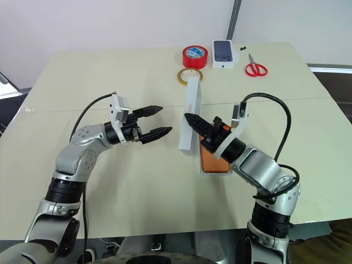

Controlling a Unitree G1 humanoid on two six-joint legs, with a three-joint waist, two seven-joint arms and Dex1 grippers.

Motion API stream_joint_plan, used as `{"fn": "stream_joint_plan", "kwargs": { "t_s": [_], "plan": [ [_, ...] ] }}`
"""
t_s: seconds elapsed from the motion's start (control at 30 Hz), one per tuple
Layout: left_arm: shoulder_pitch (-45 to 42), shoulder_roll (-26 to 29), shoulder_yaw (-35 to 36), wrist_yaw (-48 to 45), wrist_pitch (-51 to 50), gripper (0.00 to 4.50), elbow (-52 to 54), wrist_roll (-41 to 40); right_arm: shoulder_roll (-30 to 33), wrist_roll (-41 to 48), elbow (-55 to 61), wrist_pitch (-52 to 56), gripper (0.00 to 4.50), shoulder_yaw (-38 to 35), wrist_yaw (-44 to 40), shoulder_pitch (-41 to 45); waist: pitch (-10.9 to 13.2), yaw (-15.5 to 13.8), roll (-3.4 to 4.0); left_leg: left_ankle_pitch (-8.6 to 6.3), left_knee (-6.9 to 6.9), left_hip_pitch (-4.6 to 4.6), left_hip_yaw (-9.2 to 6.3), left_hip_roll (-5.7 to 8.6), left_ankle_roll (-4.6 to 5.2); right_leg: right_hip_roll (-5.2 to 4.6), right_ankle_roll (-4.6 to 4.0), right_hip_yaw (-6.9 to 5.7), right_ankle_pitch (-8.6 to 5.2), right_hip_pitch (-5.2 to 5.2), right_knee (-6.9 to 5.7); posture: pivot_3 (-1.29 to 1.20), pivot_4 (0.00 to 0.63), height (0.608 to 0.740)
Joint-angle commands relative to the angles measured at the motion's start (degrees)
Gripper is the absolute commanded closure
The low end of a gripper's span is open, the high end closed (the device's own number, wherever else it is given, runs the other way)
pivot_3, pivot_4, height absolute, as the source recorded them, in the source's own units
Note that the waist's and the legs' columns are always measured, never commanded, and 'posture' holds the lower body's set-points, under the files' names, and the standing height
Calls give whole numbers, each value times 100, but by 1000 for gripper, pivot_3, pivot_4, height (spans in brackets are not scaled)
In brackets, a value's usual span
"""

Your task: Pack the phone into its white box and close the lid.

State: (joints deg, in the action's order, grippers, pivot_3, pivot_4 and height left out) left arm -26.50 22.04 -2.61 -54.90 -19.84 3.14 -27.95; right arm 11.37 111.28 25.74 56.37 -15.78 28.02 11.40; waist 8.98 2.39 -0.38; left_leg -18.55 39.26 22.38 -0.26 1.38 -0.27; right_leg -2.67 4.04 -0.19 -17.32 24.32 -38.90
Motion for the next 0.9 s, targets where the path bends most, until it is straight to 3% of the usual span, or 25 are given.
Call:
{"fn": "stream_joint_plan", "kwargs": {
  "t_s": [0.03, 0.1, 0.2, 0.43, 0.6, 0.87, 0.9],
  "plan": [
    [73, 57, 104, 13, -63, 0, 276, -138, 186, 172, 439, -297, 4476, 443, -526, -339, 0, -11, 0, 0, 0, 1, 0, 0, 0, 0, 0, 0, 0, -1, 4, 0, 150, 740],
    [124, 104, 103, -31, -120, 0, 322, -188, 588, 172, 393, -277, 4476, 572, -700, -401, 0, -2, 0, 0, 0, 3, 0, 0, 1, -1, 0, 1, 0, -2, 11, 0, 150, 740],
    [304, 226, 23, -307, -350, 729, 453, -359, 753, 172, 76, -253, 4500, 602, -945, -456, 1, -1, -3, 0, 1, -1, -1, -1, 1, -1, 0, 3, 0, -11, 18, 0, 150, 740],
    [698, -4, -448, -142, -72, 4338, 594, 15, 1439, 172, -547, 113, 4500, 586, -1419, -394, 0, -70, -3, 0, -2, 0, -1, -2, 2, -1, 0, 3, 0, -19, 37, 0, 150, 740],
    [668, -364, -809, 121, 435, 4431, 256, 571, 1559, 172, -836, 195, 4500, 495, -1591, -315, 0, -172, -3, -2, -2, 0, -1, -2, 5, 0, 1, 3, 1, -24, 49, 0, 150, 740],
    [424, -959, -1009, 275, 759, 4431, -409, 792, 1964, 172, -1444, 529, 4500, 275, -1950, -201, 0, -184, -4, -7, -2, -1, -3, -2, 14, -1, 8, 0, 5, -41, 72, 0, 150, 740],
    [388, -1016, -1020, 279, 787, 4476, -485, 811, 1932, 172, -1564, 578, 4213, 194, -2019, -139, 0, -184, -4, -8, -2, -2, -2, -2, 16, -1, 9, 0, 5, -44, 73, 0, 150, 740]
  ]
}}
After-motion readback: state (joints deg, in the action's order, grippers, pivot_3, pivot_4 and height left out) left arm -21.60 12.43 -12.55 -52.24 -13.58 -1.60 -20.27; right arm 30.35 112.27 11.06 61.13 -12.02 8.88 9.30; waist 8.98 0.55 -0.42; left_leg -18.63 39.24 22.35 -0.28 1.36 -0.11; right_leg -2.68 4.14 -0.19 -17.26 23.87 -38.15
